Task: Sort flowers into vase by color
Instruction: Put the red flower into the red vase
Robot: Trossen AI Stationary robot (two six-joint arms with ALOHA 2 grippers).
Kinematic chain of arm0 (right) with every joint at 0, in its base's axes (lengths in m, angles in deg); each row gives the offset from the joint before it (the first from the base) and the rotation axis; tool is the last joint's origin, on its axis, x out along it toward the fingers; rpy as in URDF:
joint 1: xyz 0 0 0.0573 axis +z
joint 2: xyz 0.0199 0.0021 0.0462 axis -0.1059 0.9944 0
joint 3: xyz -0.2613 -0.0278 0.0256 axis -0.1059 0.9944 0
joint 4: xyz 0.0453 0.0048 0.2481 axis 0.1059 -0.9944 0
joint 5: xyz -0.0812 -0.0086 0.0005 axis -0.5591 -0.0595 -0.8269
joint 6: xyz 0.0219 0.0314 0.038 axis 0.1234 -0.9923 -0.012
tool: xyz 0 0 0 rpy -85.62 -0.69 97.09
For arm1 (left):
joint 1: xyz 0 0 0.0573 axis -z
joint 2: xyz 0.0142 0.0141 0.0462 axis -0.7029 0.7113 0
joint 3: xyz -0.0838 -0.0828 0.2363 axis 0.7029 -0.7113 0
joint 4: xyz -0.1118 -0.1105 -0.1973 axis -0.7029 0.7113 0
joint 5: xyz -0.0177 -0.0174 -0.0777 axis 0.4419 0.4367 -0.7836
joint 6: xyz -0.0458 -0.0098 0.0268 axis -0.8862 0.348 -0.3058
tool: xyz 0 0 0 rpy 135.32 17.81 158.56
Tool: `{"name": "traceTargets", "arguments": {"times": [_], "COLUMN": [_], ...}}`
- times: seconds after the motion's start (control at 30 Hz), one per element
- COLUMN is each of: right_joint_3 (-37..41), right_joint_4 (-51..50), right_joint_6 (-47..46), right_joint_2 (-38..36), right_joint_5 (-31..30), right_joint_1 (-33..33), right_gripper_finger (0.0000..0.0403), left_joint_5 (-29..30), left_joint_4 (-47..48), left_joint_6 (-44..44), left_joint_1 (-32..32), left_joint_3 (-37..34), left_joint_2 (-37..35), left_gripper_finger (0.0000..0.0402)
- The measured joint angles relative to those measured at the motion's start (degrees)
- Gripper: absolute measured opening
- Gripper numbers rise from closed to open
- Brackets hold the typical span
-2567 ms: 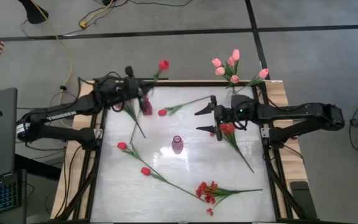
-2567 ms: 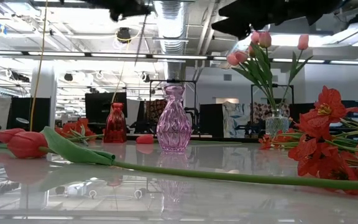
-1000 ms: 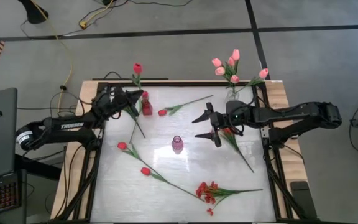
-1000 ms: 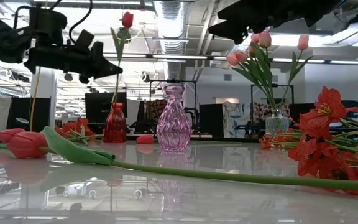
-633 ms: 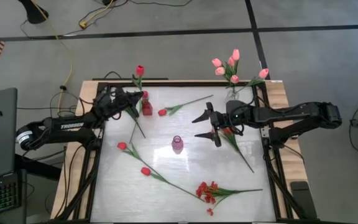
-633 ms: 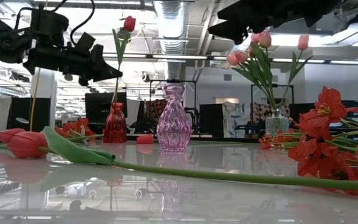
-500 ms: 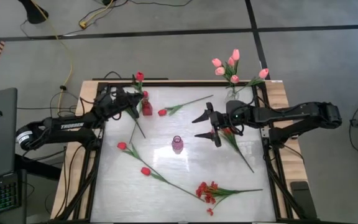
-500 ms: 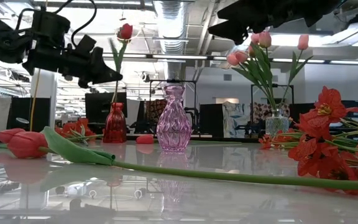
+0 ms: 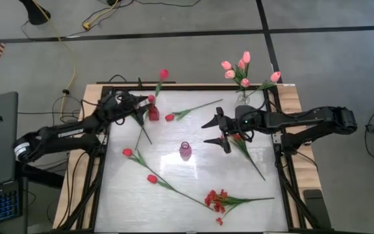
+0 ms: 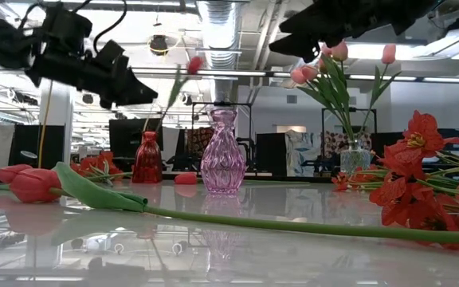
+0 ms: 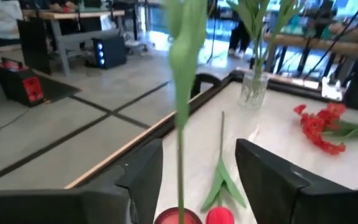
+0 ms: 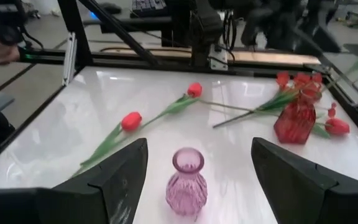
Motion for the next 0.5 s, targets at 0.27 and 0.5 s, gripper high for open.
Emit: {"name": "traceTargets", "arguments": {"times": [0.27,0.5], "right_joint_3": [-0.02,-0.02], "right_joint_4": [-3.83,-7.32], "right_joint_6": [-0.09,-1.3], "right_joint_2": [0.02,0.02], "right_joint_5": [-3.34,-3.33], "right_joint_1": [-0.03,-0.01], "right_gripper_finger": [0.0314,0.0314], "left_joint_5": [-2.92,-10.31], "left_joint_4": [26.56,29.67], "left_joint_6": [-0.18,-2.91], "left_joint_1": [0.92,7.32], "left_joint_3": [9.62,10.23], "left_joint_2": [-9.31,-14.64], "left_gripper_finger": [0.0197,0.0197]}}
